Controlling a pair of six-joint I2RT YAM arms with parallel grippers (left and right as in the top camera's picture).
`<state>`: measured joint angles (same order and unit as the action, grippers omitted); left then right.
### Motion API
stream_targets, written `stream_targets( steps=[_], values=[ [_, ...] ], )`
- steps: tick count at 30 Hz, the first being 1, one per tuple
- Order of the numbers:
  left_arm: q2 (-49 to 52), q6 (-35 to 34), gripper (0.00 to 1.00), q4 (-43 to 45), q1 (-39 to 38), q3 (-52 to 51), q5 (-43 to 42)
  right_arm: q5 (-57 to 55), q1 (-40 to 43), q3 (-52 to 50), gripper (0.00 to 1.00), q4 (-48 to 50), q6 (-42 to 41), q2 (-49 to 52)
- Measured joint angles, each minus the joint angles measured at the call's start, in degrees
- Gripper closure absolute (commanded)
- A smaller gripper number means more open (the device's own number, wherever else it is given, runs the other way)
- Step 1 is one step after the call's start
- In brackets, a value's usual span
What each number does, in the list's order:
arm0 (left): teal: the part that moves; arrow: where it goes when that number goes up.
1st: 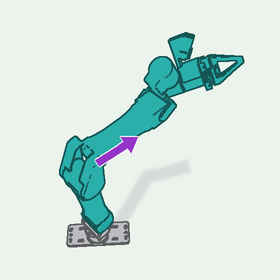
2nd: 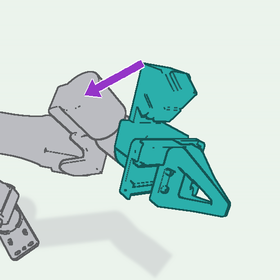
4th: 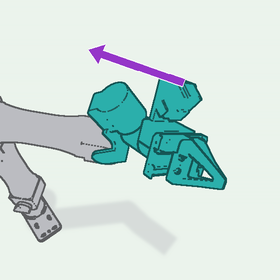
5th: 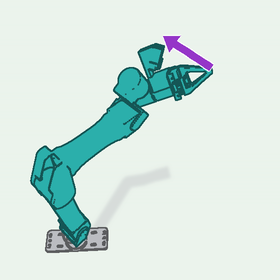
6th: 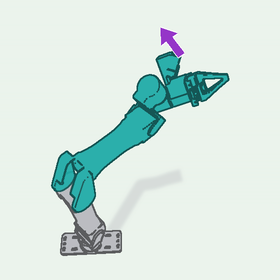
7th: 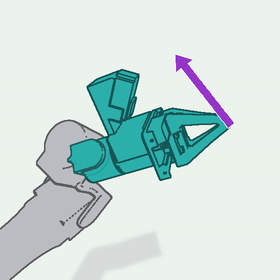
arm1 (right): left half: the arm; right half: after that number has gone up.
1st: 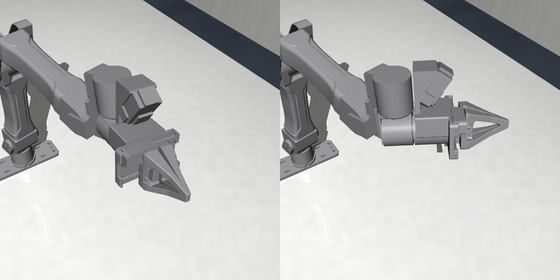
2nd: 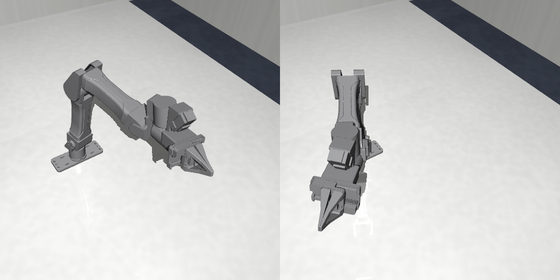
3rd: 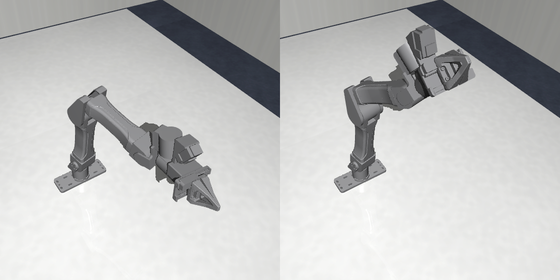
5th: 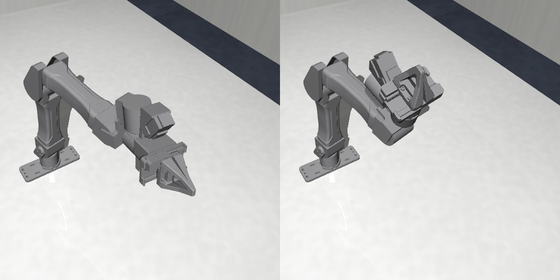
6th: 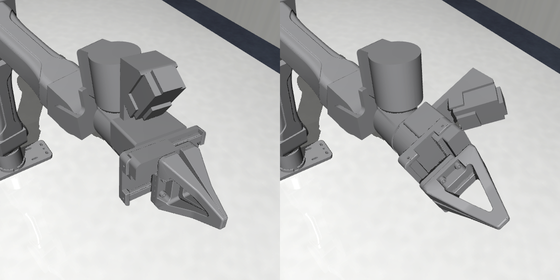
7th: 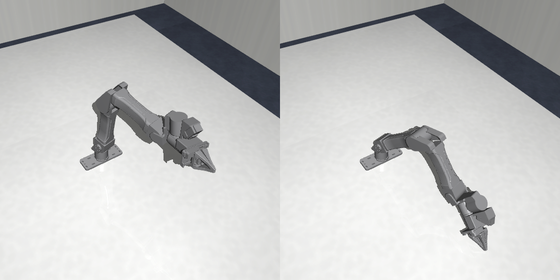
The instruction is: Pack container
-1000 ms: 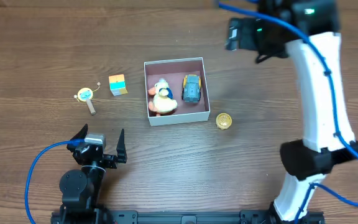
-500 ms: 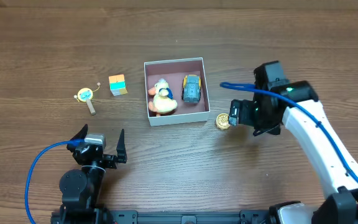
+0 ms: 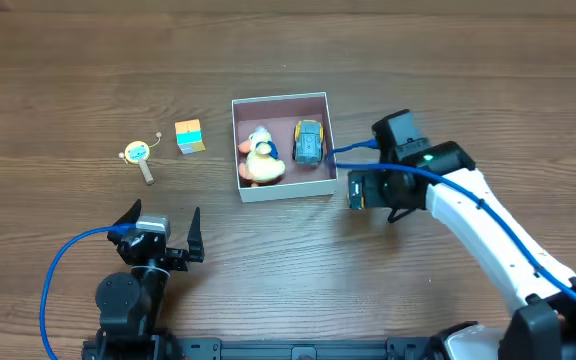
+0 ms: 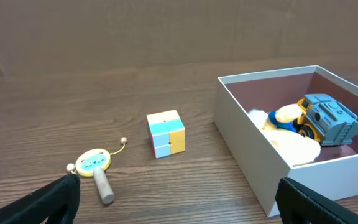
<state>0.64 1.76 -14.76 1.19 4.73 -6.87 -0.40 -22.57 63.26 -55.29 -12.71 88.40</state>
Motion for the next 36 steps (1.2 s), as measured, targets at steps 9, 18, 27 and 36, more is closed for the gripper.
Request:
stream_targets(
  steps=[9,18,27,36],
  values=[
    [0.00,0.00,0.00,-0.02,0.00,0.00,0.00,-4.52,-0.63,-0.07,0.00,5.03,21.44,7.15],
    [0.00,0.00,0.00,-0.02,0.00,0.00,0.00,-5.62,-0.61,-0.07,0.00,8.26,30.34,12.81],
    [-0.02,0.00,0.00,-0.02,0.00,0.00,0.00,-3.87,-0.63,-0.07,0.00,10.40,30.75,12.81],
    [0.00,0.00,0.00,-0.02,0.00,0.00,0.00,-3.19,-0.63,-0.07,0.07,10.71,30.73,12.81]
  ],
)
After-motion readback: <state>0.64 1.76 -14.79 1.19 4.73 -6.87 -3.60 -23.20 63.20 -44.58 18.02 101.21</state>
